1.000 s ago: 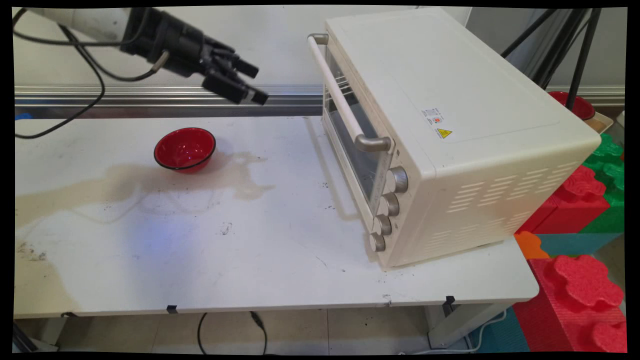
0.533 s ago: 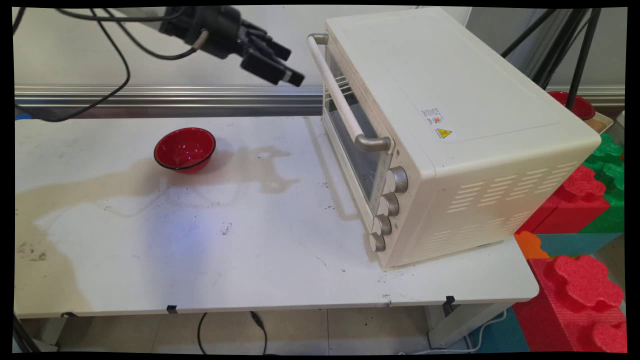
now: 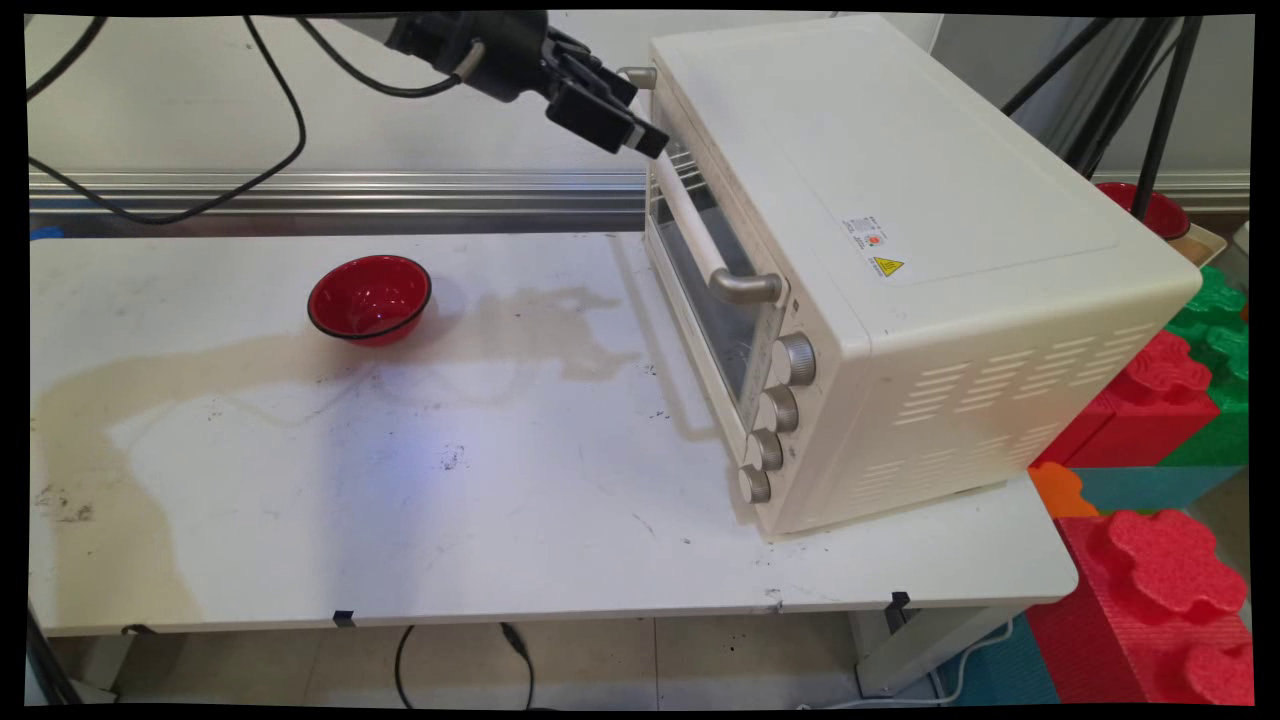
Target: Open the oven
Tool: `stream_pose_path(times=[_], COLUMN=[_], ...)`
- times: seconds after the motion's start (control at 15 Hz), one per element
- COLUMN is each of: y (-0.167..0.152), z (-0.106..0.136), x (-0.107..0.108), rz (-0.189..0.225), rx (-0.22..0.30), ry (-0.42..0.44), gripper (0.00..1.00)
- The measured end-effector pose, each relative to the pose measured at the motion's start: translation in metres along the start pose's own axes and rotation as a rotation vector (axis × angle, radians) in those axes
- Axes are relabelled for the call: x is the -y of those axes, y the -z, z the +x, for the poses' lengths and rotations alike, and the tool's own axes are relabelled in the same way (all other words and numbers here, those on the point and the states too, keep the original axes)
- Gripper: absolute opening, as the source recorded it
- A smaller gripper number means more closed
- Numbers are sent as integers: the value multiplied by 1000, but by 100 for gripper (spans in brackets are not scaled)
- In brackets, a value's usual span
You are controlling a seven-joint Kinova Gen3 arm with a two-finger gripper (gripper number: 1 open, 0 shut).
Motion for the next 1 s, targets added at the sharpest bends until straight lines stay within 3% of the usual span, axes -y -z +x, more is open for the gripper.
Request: stream_pose_path(times=[0.13, 0.2, 1.0], y=[-4, -6, -46], z=[3, 4, 11], x=[0, 0, -1], rz=[-2, -2, -20], rx=[2, 3, 58], ry=[-1, -2, -16], gripper=[100, 0, 0])
